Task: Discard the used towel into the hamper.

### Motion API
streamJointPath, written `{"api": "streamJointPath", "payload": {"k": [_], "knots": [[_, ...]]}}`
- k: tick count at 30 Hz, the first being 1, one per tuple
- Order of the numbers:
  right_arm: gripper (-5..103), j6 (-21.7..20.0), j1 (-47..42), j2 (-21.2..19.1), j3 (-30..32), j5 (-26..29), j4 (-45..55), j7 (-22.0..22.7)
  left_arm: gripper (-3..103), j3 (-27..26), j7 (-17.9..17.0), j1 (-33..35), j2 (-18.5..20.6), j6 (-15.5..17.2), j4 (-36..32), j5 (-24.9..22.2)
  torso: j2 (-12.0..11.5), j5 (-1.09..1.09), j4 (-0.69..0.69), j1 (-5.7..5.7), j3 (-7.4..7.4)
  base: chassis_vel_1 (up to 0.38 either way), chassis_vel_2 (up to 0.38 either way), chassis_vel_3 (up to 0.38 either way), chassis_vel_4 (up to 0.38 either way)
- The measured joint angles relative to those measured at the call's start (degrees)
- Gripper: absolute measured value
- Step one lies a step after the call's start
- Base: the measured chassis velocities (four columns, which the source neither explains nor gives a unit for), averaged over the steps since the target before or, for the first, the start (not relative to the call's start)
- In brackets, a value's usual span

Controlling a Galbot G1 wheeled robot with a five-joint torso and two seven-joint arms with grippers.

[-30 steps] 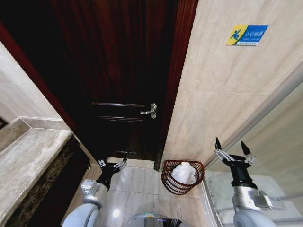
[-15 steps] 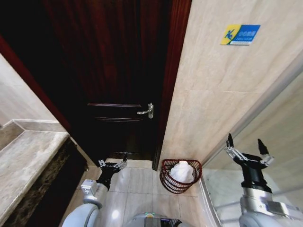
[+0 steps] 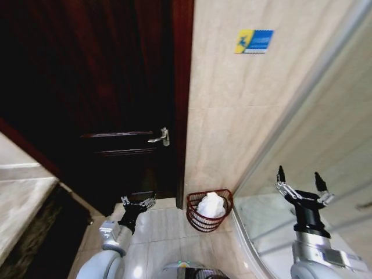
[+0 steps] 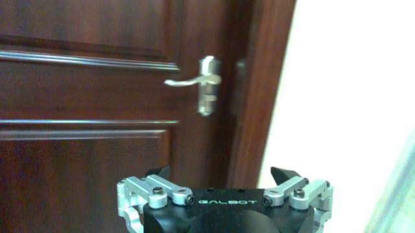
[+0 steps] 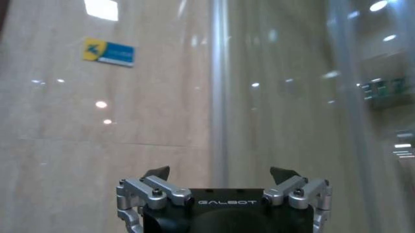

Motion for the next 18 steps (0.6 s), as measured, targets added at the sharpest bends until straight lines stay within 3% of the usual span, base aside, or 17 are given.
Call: {"api": "streamJointPath", "payload": {"k": [18], "knots": [[100,1.6,0.2,0.1,-1.0,-0.7,1.0,-0.4,100,0.0,0.0,0.0,0.0,0.0,0.0,0.0,0.0,-0.01,-0.02,-0.01,0.00,-0.115,-0.123,-0.120,-0.119]]}}
